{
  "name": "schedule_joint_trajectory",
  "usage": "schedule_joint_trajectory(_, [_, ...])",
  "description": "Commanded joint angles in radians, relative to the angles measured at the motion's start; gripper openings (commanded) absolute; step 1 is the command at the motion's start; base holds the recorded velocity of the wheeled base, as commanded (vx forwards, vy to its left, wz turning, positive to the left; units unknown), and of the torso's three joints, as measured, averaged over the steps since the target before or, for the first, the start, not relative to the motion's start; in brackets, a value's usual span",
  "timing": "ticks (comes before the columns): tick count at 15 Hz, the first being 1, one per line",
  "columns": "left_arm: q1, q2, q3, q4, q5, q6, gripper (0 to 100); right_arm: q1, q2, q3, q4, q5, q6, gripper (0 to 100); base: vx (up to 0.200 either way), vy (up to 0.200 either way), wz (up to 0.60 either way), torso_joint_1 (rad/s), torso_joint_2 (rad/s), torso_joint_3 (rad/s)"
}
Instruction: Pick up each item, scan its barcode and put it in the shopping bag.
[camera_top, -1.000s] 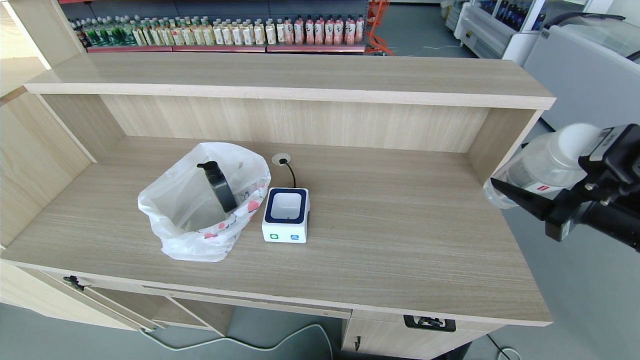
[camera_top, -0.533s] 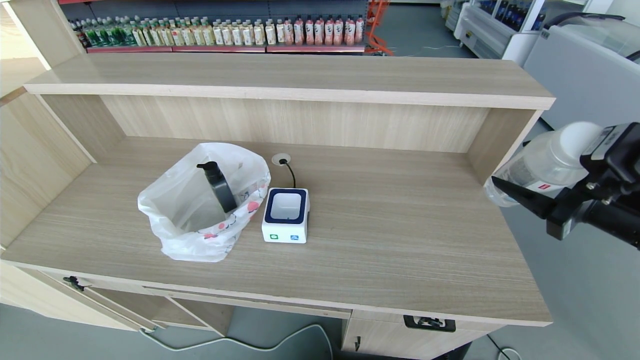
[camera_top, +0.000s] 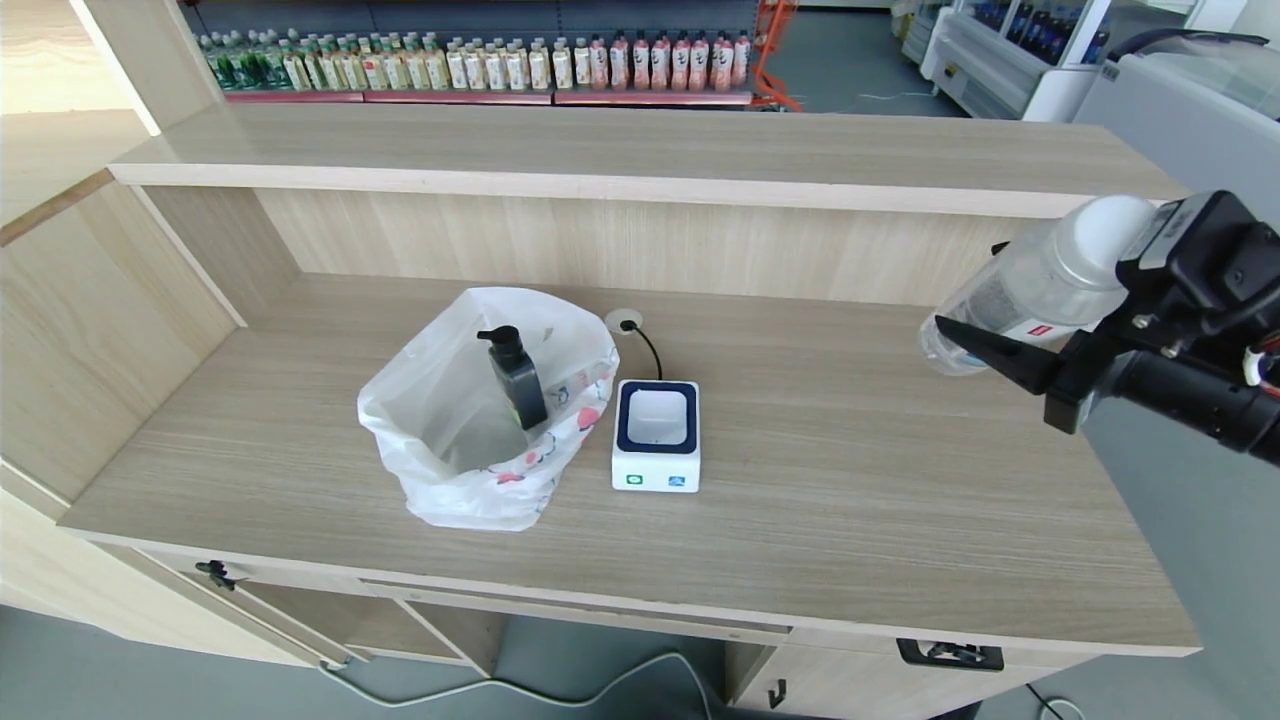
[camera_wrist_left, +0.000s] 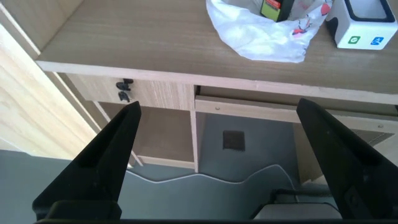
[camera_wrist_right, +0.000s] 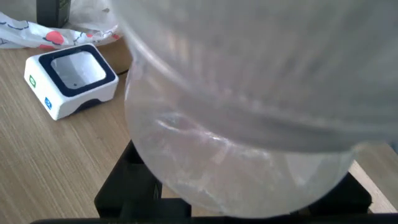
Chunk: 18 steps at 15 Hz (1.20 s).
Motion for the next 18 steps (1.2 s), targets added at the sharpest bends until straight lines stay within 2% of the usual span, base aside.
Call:
schedule_joint_trajectory(1, [0.000,0.000,0.000,0.000,0.000,0.000,100,0.017,0.104,-0.078,0.000,0.040,-0.001,0,0.000,0.200,0.00,0.002,0.00,0.007])
schedule_joint_trajectory(4, [0.000,0.000,-0.001,0.000,0.000,0.000,100,0.041,0.208,-0.123,-0.054,0.095,-0.003,0,0.000,0.200,0.00,0.002,0.00,0.001])
schedule_joint_trajectory(5, [0.000,0.000,0.000,0.000,0.000,0.000,100,0.043,0.265,-0.115,-0.132,0.136,-0.010,0,0.000,0.200,0.00,0.007,0.00,-0.002])
schedule_joint_trajectory(9, [0.000,0.000,0.000,-0.002,0.000,0.000,100,0.043,0.391,-0.081,-0.283,0.267,-0.058,0,0.000,0.000,0.00,0.000,0.00,0.000])
schedule_joint_trajectory(13, [0.000,0.000,0.000,0.000,0.000,0.000,100,0.040,0.486,-0.051,-0.438,0.284,-0.058,0,0.000,0.000,0.00,0.000,0.00,0.000])
schedule_joint_trajectory(18, [0.000,0.000,0.000,-0.002,0.000,0.000,100,0.026,0.532,0.020,-0.548,0.325,-0.058,0,0.000,0.000,0.00,0.000,0.00,0.000])
